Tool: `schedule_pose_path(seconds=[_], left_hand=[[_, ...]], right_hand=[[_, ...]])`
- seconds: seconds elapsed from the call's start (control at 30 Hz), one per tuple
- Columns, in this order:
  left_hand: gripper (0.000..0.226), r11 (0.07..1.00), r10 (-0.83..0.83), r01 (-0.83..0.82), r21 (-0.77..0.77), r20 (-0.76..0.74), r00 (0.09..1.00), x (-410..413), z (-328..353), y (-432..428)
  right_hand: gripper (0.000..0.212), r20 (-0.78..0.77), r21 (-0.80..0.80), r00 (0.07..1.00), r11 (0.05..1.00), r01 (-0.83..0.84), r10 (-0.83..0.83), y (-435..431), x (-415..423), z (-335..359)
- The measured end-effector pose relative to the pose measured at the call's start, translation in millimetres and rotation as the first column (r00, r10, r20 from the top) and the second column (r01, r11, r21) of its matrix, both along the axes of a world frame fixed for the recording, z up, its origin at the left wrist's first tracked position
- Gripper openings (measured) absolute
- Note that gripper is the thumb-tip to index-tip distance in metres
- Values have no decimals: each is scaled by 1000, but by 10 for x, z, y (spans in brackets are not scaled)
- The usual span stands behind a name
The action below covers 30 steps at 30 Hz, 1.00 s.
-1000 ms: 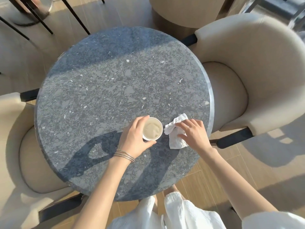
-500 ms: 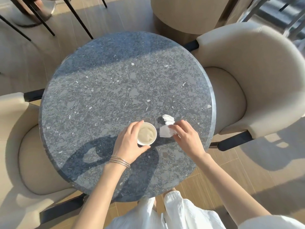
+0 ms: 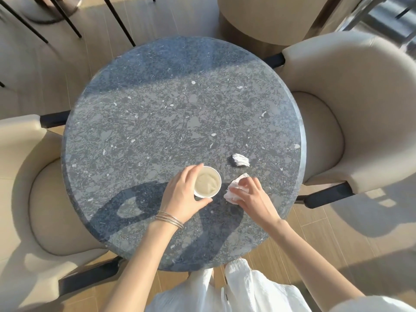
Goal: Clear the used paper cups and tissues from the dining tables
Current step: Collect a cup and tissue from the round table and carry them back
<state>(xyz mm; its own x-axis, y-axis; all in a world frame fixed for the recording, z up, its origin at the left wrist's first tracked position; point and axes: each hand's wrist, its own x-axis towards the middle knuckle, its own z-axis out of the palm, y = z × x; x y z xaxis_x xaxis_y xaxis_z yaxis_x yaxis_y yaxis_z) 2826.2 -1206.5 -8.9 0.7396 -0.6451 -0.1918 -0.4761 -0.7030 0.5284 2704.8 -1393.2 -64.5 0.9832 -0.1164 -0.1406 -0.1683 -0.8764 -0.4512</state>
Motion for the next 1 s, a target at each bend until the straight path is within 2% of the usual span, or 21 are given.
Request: schedule_pose_path(seconds=[0.17, 0.33, 0.4, 0.47, 0.53, 0.6, 0.7, 0.77, 0.9, 1.0], left_hand=[[86, 1000, 3, -3, -10, 5, 1000, 29, -17, -18], [86, 1000, 0, 1, -23, 22, 1000, 62, -29, -90], [86, 1000, 8, -7, -28, 13, 1000, 68, -29, -115], [85, 999, 18, -17, -39, 11, 1000, 65, -28, -131], [85, 999, 24, -24, -45, 13, 1000, 60, -32, -136], [85, 999, 29, -29, -45, 8, 1000, 52, -34, -145], [85, 998, 43, -43, -51, 2, 999, 38, -32, -154], [85, 998, 46, -46, -47, -2, 999, 28, -36, -161], [85, 999, 29, -29, -44, 0, 1000, 17, -26, -156], [85, 999, -27, 27, -39, 3, 1000, 14, -21, -161]], right_hand=[[30, -20, 50, 998, 997, 61, -60, -18, 65, 46], [37, 272, 82, 939, 977, 197, -212, -158, 371, 216], [35, 306, 85, 915, 965, 248, -262, -231, 525, 235], [30, 249, 50, 932, 965, 258, -262, -285, 641, 189], [24, 120, 6, 970, 977, 213, -213, -318, 679, 90], [29, 23, 8, 987, 988, 157, -157, -340, 638, -6], [42, -22, 71, 987, 984, 160, -159, -333, 555, -74], [42, -12, 96, 988, 983, 155, -155, -324, 517, -90], [21, 103, 65, 985, 989, 131, -137, -275, 431, -145], [22, 150, 46, 976, 988, 150, -155, -199, 307, -201]])
